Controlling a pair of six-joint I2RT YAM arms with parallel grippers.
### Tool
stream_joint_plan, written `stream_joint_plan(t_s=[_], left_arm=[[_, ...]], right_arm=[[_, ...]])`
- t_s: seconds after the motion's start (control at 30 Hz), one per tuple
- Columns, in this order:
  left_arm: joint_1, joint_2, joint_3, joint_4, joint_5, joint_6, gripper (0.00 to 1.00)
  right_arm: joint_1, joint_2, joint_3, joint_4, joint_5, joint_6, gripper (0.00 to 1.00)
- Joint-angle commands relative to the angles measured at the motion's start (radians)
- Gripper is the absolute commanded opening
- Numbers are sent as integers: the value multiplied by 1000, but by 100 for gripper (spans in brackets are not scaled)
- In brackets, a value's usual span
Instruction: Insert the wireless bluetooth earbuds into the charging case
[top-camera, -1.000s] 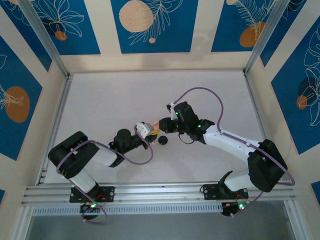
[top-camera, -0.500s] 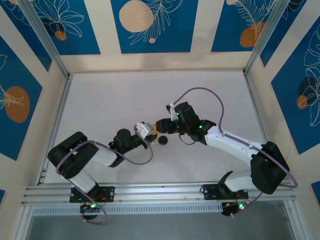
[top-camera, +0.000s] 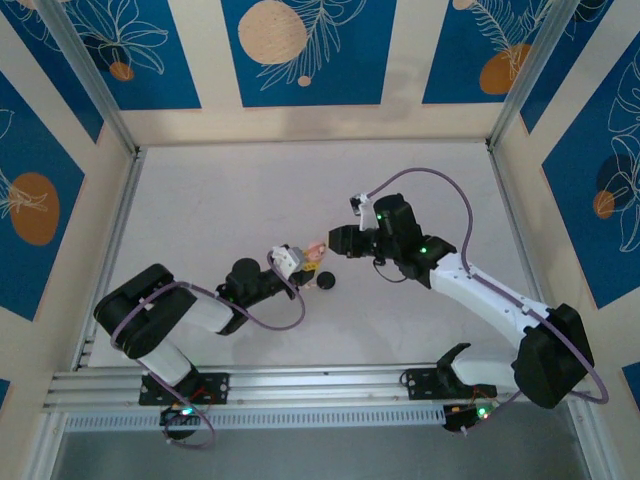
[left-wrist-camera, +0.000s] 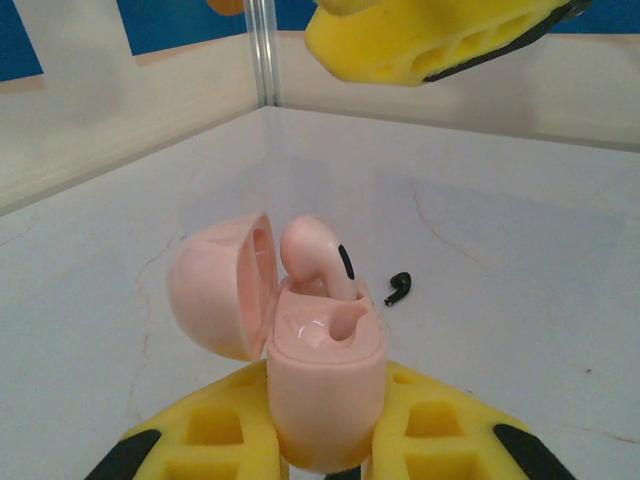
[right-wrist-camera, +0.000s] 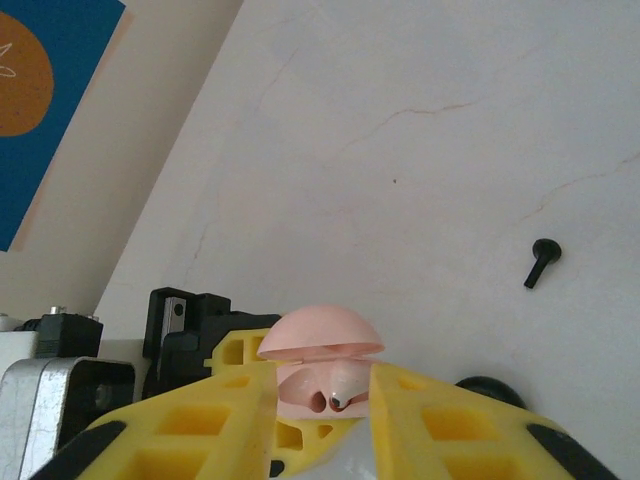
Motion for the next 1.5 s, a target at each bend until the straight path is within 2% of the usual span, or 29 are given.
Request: stream_joint_plan(t_s=[0.0,0.67,1.07,1.3,1.47], left_arm=[[-12,-17,-11,68,36,0,11],[-11,-20,-5,62,45,3,11],[-11,-40,-2,45,39,15,12],[-12,-66,6,3,37,38,11],[-11,-73,2,-18,32,48,12]], right_arm=[[-7,28,11,-18,-82,3,27],[-6,108,22,-3,-119,0,21],[32,147,24,-141,-30,-25,19],[36,156,65,-216,-25,-9,19],[36,115,66,-194,-31,-5,24]])
